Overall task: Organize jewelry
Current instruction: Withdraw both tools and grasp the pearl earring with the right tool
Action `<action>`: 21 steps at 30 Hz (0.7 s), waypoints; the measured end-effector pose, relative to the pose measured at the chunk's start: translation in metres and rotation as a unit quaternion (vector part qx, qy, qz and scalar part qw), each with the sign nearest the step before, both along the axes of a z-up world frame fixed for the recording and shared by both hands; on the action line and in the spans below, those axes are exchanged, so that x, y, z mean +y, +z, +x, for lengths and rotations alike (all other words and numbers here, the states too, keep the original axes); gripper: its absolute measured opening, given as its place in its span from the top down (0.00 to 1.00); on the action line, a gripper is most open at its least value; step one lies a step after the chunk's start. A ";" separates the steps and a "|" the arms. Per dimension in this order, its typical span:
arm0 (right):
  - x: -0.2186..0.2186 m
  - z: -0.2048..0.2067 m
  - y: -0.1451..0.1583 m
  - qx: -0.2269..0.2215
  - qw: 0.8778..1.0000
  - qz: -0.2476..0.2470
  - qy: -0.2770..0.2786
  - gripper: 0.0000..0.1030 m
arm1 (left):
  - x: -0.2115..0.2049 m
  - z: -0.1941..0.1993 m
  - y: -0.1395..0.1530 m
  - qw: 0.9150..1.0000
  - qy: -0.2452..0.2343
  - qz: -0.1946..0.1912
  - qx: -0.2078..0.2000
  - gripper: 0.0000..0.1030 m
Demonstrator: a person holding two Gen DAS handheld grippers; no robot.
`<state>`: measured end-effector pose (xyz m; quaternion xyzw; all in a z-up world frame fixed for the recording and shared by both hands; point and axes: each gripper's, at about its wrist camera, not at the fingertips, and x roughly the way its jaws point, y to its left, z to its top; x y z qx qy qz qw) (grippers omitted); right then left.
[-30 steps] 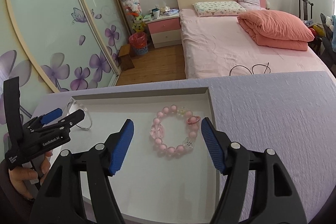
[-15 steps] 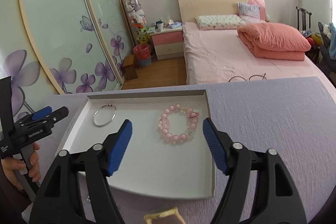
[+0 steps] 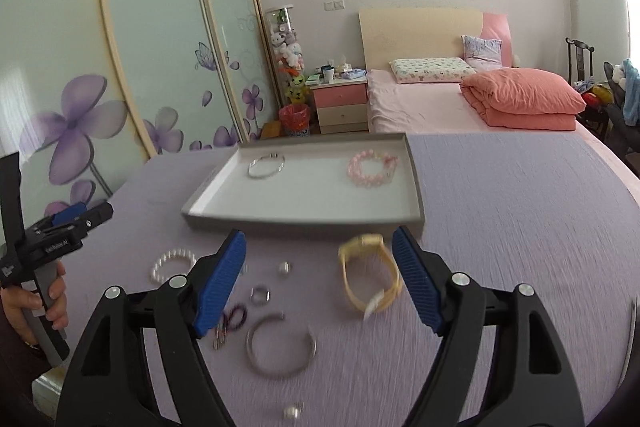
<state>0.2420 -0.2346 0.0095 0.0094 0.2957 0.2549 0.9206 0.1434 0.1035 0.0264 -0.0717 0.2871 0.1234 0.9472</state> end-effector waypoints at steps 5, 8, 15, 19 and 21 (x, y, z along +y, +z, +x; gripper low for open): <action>-0.005 -0.033 -0.044 0.046 0.999 -0.006 0.008 0.31 | -0.016 -0.041 -0.022 1.000 -0.017 -0.020 0.003 0.02; -0.007 -0.047 -0.066 0.071 0.997 -0.008 0.011 0.35 | -0.028 -0.054 -0.030 0.999 -0.031 -0.022 0.008 0.02; 0.004 -0.071 -0.092 0.082 0.996 -0.038 0.013 0.49 | -0.055 -0.070 -0.037 0.998 -0.055 0.005 0.001 0.02; 0.011 -0.072 -0.099 0.087 0.995 -0.050 0.008 0.60 | -0.061 -0.071 -0.041 0.998 -0.065 0.001 0.005 0.02; 0.015 -0.073 -0.100 0.077 0.995 -0.068 -0.001 0.63 | -0.061 -0.070 -0.041 0.998 -0.068 -0.005 0.006 0.02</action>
